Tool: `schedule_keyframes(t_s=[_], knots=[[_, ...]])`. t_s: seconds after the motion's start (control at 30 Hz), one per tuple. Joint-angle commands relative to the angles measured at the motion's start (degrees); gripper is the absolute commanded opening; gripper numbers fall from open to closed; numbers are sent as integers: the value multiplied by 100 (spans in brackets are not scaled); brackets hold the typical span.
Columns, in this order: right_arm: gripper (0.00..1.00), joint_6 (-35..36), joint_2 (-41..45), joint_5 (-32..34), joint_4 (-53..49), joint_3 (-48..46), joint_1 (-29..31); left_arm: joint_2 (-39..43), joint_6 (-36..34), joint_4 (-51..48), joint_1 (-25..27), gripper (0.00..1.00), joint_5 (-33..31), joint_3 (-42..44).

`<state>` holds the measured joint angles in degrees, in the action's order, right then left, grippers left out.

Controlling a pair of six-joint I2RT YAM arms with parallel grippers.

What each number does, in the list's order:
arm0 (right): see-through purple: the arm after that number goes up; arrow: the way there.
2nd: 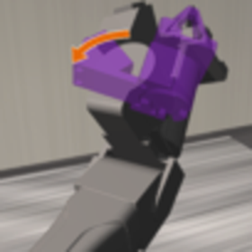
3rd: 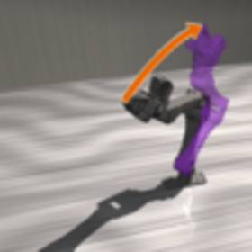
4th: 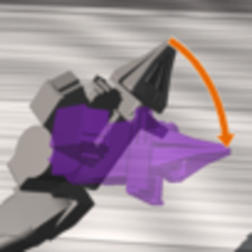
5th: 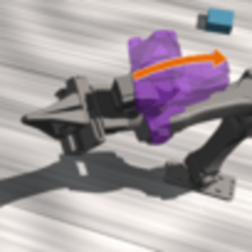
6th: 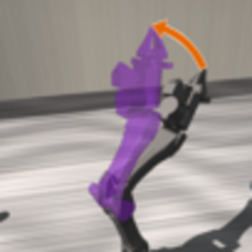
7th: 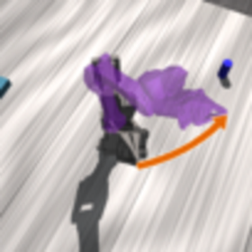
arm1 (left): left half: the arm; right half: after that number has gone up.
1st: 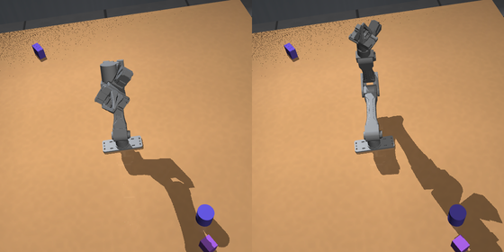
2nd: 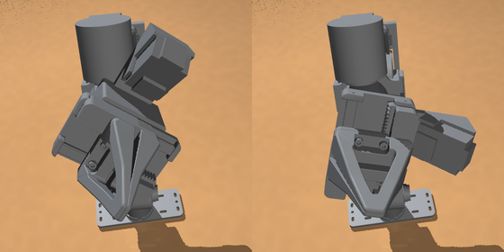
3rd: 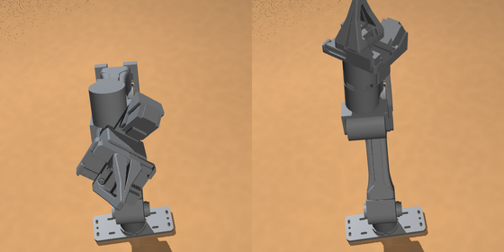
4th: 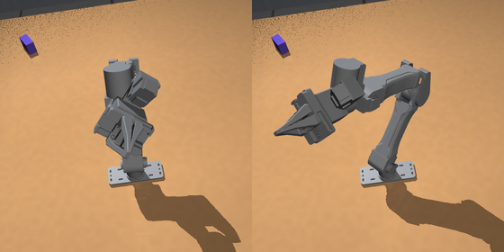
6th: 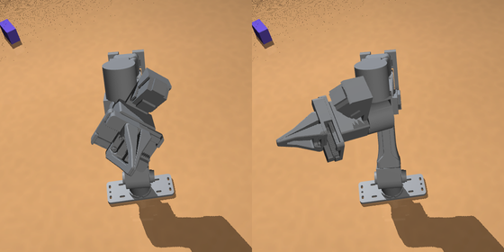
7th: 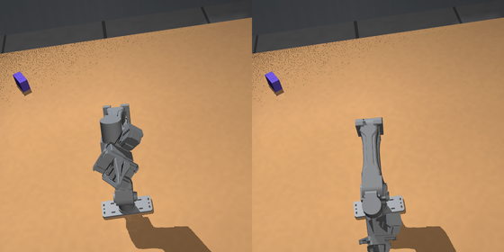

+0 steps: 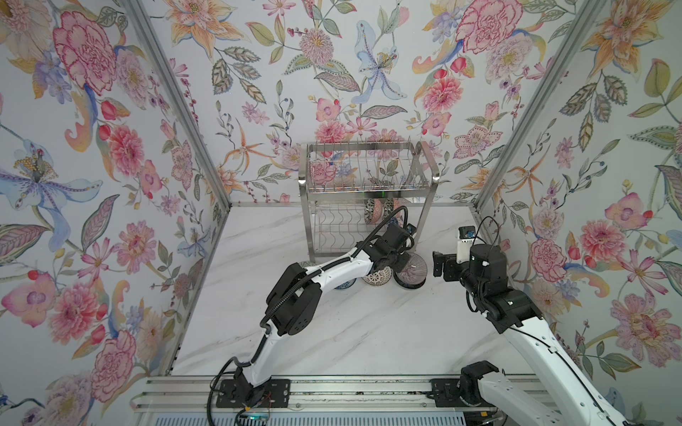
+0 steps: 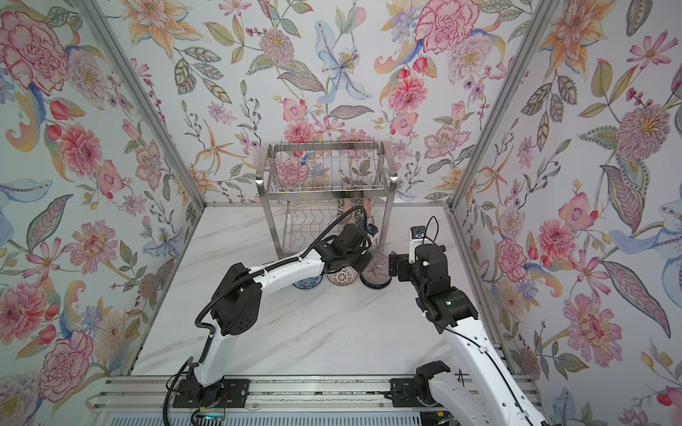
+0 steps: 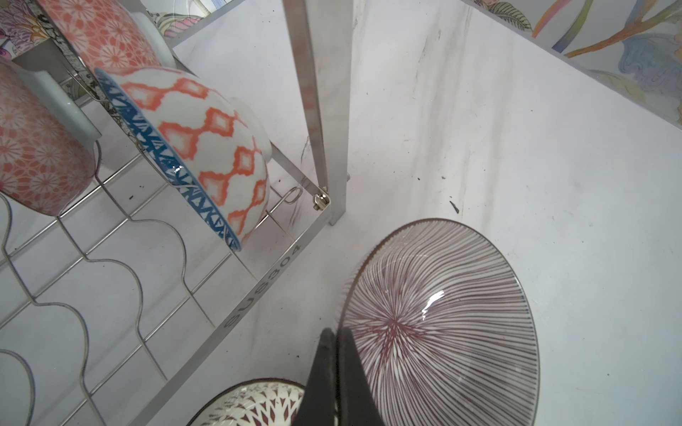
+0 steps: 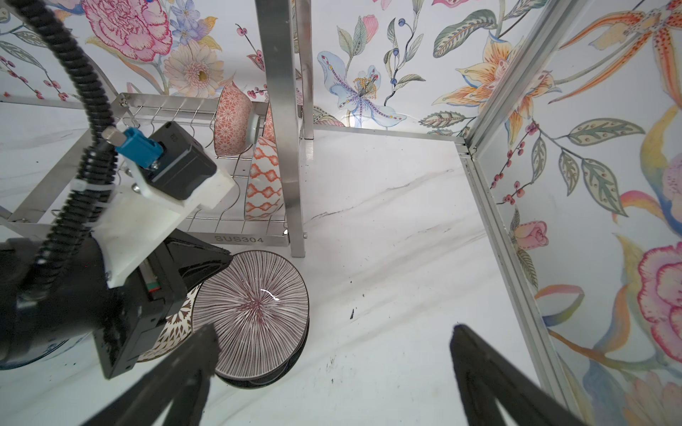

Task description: Load the bowls into the dish rack

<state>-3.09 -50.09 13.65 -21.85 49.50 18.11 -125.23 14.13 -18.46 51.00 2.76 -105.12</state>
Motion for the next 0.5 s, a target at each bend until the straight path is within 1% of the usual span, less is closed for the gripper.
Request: schedule_keyframes(t_s=[0.0,0.3,0.47], knots=[[99,-75,43,-88,-26,13,-53,239,-81,29,-29,0,-34,-202],[99,-86,43,-108,-21,14,-62,226,-189,-68,-29,0,-267,-123],[99,-91,52,-118,-21,1,-62,140,-183,-54,-31,0,-256,-105]])
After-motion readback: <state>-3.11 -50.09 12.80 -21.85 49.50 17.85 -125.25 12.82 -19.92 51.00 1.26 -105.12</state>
